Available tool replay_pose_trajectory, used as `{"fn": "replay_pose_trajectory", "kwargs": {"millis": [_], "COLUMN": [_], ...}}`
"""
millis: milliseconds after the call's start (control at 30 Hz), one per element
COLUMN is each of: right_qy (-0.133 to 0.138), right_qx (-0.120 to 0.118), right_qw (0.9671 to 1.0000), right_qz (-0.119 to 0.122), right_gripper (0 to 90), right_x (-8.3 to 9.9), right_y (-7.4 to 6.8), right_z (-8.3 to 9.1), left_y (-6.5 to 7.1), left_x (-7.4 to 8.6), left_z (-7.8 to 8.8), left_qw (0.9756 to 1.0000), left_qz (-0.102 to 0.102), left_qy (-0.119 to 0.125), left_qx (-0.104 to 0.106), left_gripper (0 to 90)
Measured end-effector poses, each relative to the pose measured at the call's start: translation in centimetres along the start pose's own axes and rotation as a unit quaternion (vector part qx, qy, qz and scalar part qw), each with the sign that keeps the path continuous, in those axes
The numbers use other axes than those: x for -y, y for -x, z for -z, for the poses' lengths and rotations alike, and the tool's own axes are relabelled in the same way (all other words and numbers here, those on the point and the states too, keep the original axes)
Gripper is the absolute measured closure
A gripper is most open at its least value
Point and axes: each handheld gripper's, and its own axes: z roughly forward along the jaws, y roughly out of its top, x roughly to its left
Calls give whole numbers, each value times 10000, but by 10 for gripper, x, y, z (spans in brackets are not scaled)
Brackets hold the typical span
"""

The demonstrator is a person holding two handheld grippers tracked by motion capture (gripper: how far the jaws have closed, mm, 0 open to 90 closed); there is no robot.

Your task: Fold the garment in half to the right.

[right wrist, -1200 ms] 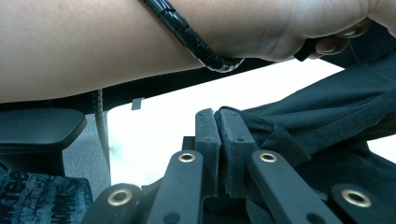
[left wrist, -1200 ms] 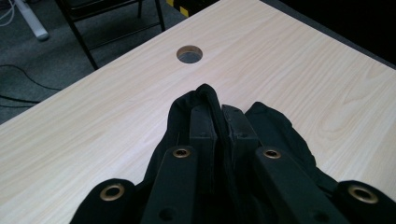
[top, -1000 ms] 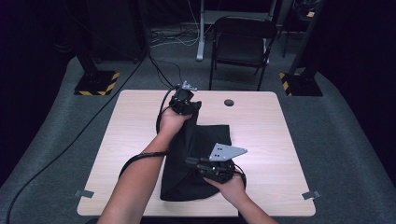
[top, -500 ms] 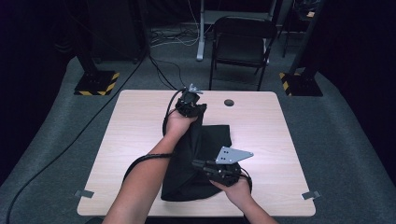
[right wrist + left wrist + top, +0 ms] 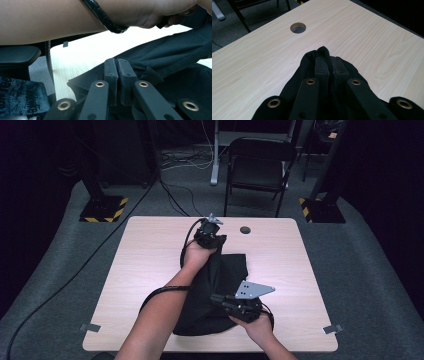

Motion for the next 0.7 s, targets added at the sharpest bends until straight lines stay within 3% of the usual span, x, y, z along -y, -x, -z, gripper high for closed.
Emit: {"fn": "replay_pose_trajectory", "kwargs": {"millis": [700], "right_qy": [-207], "right_qx": [142], "right_qw": [9995], "right_qz": [-181], "right_gripper": [866], "right_x": [19], "right_y": [9], "right_z": [6], "left_y": [8], "left_x": [5], "left_z": [-29], "left_qw": [9999], "left_qz": [-5], "left_qy": [-120], "left_qx": [118], "left_gripper": [852]}}
